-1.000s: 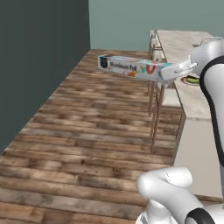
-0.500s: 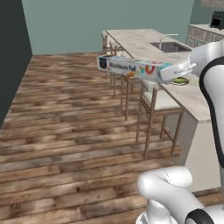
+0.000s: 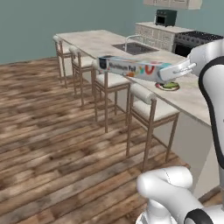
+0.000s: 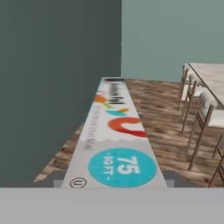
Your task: Retrieve the tupperware and aluminum foil from the cabinet and place them on the dining counter near the plate with cucumber and sweet potato to prepare for storing leftovers.
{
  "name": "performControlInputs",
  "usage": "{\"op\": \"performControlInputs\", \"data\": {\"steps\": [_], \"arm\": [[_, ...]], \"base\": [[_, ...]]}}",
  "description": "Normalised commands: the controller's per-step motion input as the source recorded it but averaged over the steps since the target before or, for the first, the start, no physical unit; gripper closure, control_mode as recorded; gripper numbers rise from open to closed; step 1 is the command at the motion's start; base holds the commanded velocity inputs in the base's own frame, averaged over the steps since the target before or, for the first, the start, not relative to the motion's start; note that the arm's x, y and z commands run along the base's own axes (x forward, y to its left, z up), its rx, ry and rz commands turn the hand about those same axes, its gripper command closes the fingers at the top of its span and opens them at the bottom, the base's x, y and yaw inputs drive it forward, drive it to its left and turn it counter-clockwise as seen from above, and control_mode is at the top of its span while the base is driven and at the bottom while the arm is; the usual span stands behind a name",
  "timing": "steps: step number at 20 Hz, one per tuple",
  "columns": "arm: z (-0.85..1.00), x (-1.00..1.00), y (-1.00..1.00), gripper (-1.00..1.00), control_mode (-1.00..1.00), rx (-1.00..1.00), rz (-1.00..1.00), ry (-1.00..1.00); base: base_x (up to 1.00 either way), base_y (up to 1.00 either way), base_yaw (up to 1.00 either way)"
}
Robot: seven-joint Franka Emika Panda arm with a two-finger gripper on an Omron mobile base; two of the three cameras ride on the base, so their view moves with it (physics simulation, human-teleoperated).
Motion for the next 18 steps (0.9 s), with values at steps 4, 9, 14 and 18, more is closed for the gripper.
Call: {"op": "performControlInputs", "data": {"steps": [4, 9, 14, 18], "arm": [[0.0, 0.0, 0.0, 1.0, 1.0, 0.0, 0.0, 0.0], [0.0, 0.0, 0.0, 1.0, 1.0, 0.0, 0.0, 0.0], [0.0, 0.0, 0.0, 1.0, 1.0, 0.0, 0.0, 0.0], [0.0, 0.0, 0.0, 1.0, 1.0, 0.0, 0.0, 0.0]], "base": [[0.95, 0.7, -0.56], [0.92, 0.6, -0.56], [0.94, 0.66, -0.54], [0.9, 0.72, -0.5]]}}
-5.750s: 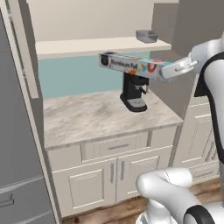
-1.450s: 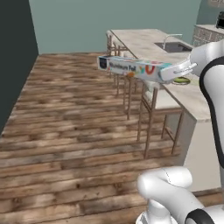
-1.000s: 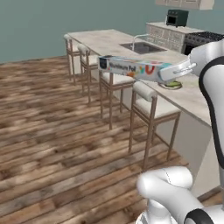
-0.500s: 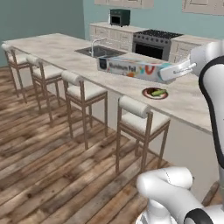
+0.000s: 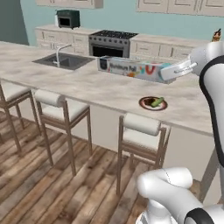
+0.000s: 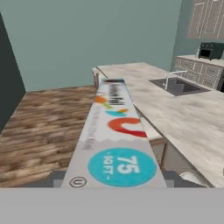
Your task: Retrieve the tupperware and aluminum foil from the cabinet and place them on the dining counter near the plate with cucumber and sweet potato to prepare for storing leftovers.
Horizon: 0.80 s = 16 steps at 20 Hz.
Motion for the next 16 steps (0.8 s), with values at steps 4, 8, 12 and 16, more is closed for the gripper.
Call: {"op": "performControlInputs", "data": {"steps": [4, 8, 12, 16], "arm": [[0.0, 0.0, 0.0, 1.0, 1.0, 0.0, 0.0, 0.0], [0.0, 0.0, 0.0, 1.0, 1.0, 0.0, 0.0, 0.0], [0.0, 0.0, 0.0, 1.0, 1.0, 0.0, 0.0, 0.0], [0.0, 0.0, 0.0, 1.0, 1.0, 0.0, 0.0, 0.0]], "base": [[0.82, 0.52, -0.51], [0.67, 0.11, -0.53], [0.64, 0.0, -0.55], [0.67, 0.06, -0.54]]}}
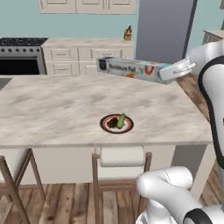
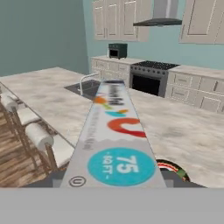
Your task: Retrieve the tupperware and aluminum foil from the cabinet and place them on the dining counter near the plate with cucumber and sweet potato to prepare for storing leftovers.
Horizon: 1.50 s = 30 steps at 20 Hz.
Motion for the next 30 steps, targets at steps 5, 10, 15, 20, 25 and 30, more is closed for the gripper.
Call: {"op": "performControlInputs", "data": {"steps": [5, 10, 15, 20, 25, 30], "arm": [[0.0, 0.0, 0.0, 1.0, 1.0, 0.0, 0.0, 0.0], [0.0, 0.0, 0.0, 1.0, 1.0, 0.0, 0.0, 0.0], [-0.04, 0.06, 0.04, 1.0, -1.0, 0.0, -0.07, -0.03], [-0.25, 0.42, 0.0, 1.0, -1.0, 0.0, -0.14, -0.04], [-0.44, 0.34, -0.2, 1.0, -1.0, 0.01, 0.0, 0.01], [-0.6, 0.28, -0.3, 1.0, -1.0, 0.0, 0.0, 0.08]], "base": [[0.65, 0.4, -0.5], [0.51, 0.51, -0.44], [0.28, 0.38, -0.32], [0.0, 0.0, 0.0], [0.0, 0.0, 0.0], [0.0, 0.0, 0.0]]}}
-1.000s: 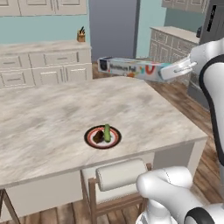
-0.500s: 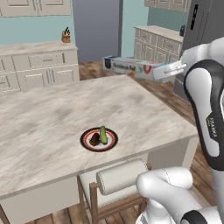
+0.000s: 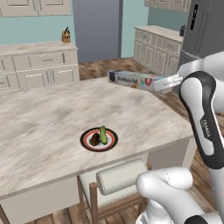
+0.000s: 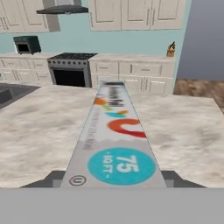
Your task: Retrieve the tupperware and aluminum foil from the cabinet and place them on the dining counter near the plate with cucumber and sweet potato to prepare for storing leftovers.
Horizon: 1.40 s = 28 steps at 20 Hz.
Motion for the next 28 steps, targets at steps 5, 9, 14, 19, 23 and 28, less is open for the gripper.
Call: {"op": "performControlInputs", "data": {"steps": [5, 9, 14, 19, 23, 28], "arm": [[-0.92, 0.17, -0.16, 1.0, -1.0, 0.0, 0.0, 0.09], [-0.79, 0.24, -0.15, 1.0, -1.0, 0.01, -0.01, 0.03], [-0.54, 0.4, -0.21, 1.0, -1.0, 0.06, -0.13, -0.01], [-0.6, 0.47, -0.07, 1.0, -1.0, 0.09, -0.06, 0.0], [-0.42, 0.52, 0.0, 1.0, -1.0, 0.08, 0.0, 0.14], [-0.24, 0.53, 0.0, 1.0, -1.0, 0.07, 0.0, 0.19]], "base": [[0.0, 0.0, 0.0], [0.0, 0.0, 0.0], [0.0, 0.0, 0.0], [0.0, 0.0, 0.0], [0.0, 0.0, 0.0], [0.0, 0.0, 0.0]]}}
